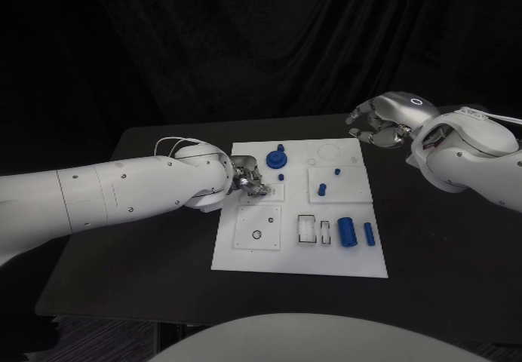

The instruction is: Assemble the parts on the task board

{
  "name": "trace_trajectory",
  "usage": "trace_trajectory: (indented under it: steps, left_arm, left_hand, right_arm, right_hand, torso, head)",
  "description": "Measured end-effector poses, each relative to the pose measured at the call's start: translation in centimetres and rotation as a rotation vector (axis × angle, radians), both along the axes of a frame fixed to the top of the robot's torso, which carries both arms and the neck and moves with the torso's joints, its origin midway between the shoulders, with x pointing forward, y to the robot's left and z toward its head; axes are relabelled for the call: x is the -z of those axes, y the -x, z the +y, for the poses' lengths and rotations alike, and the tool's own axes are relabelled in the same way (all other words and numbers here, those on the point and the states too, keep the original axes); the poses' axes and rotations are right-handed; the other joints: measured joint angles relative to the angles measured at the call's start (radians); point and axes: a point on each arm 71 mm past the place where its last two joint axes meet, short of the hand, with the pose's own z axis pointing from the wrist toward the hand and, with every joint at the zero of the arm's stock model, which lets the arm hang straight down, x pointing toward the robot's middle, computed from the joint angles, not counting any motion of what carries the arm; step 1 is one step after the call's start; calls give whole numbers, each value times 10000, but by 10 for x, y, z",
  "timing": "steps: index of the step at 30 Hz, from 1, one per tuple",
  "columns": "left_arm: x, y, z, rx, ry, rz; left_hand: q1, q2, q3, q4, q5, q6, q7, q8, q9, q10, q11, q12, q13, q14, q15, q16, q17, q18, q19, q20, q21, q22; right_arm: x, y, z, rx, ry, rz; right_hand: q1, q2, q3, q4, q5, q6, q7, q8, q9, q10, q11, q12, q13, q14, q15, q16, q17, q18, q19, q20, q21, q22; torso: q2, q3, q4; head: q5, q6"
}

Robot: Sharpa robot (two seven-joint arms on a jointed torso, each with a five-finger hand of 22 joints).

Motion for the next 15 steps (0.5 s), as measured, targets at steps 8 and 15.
trace_trajectory:
  steps: [8,15]
  left_arm:
    - [3,-2,3,-119,62,-37]
    - [5,-4,3,-178,172,-136]
  left_hand:
    - [-39,-40,27,29,-40,16,13,-36,30,0,0,0,0,0,0,0,0,0,0,0,0,0]
    - [-81,1,80,28,-89,52,11,-87,33,0,0,0,0,0,0,0,0,0,0,0,0,0]
  right_arm:
    - [1,0,-1,55,45,81]
    - [2,0,-2,83,80,150]
  right_hand:
    - [0,0,0,0,-1,0,0,0,-11,0,0,0,-1,0,0,0,0,0,0,0,0,0]
    - [-1,0,6,-1,-1,0,0,0,-10,0,0,0,6,0,1,0,0,1,0,0,0,-1]
  torso:
    - [-4,-7,-19]
    - [-4,-2,-40]
  head:
    - [43,0]
    - [65,0]
